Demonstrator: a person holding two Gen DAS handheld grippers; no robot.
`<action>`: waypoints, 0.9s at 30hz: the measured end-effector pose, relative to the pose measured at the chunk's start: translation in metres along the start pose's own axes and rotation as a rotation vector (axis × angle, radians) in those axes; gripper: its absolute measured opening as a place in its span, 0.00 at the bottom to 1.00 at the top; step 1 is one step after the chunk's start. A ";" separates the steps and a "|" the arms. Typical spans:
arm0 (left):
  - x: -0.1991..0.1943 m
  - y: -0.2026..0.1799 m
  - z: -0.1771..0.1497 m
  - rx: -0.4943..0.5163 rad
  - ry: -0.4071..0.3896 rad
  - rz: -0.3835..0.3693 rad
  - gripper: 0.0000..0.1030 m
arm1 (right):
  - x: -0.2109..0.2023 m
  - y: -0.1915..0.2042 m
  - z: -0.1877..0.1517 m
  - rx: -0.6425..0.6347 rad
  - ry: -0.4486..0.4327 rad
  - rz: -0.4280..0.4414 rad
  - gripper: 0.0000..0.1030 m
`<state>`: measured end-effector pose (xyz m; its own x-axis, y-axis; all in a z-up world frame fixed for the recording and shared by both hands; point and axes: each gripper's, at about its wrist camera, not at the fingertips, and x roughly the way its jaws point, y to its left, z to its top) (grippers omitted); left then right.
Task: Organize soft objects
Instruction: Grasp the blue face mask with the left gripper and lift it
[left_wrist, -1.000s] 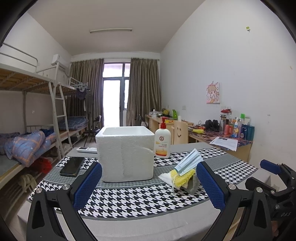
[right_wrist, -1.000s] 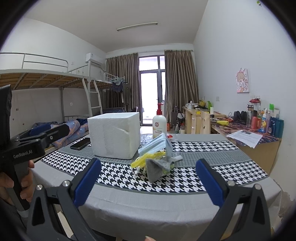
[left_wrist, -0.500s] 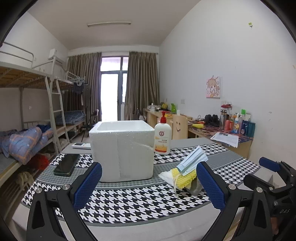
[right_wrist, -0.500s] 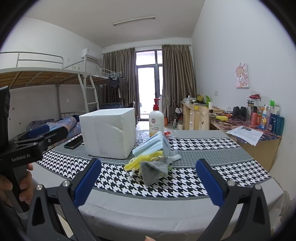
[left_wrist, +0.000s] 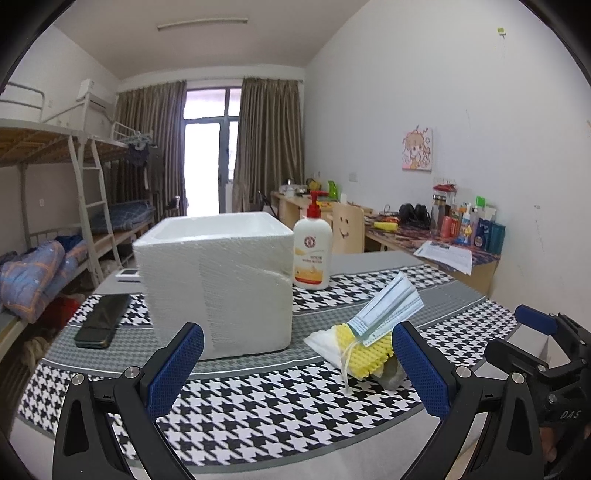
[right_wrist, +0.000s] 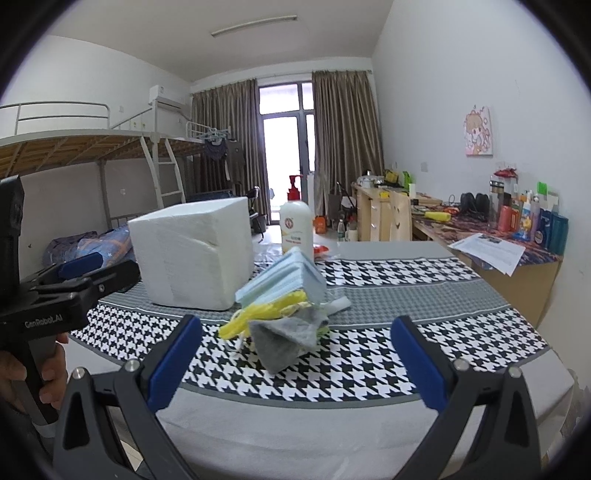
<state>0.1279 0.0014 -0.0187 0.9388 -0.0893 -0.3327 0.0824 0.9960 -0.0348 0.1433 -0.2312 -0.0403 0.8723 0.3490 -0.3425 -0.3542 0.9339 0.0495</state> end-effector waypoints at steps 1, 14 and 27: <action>0.005 0.000 0.000 0.003 0.009 -0.006 0.99 | 0.002 -0.001 0.000 0.000 0.005 -0.002 1.00; 0.057 -0.006 0.006 0.024 0.114 -0.116 0.99 | 0.036 -0.010 0.000 0.008 0.075 -0.005 1.00; 0.102 -0.038 0.019 0.111 0.195 -0.295 0.98 | 0.051 -0.030 -0.004 0.047 0.101 -0.011 1.00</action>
<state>0.2274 -0.0457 -0.0331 0.7886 -0.3614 -0.4974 0.3857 0.9208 -0.0576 0.1965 -0.2414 -0.0633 0.8368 0.3312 -0.4360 -0.3264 0.9411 0.0883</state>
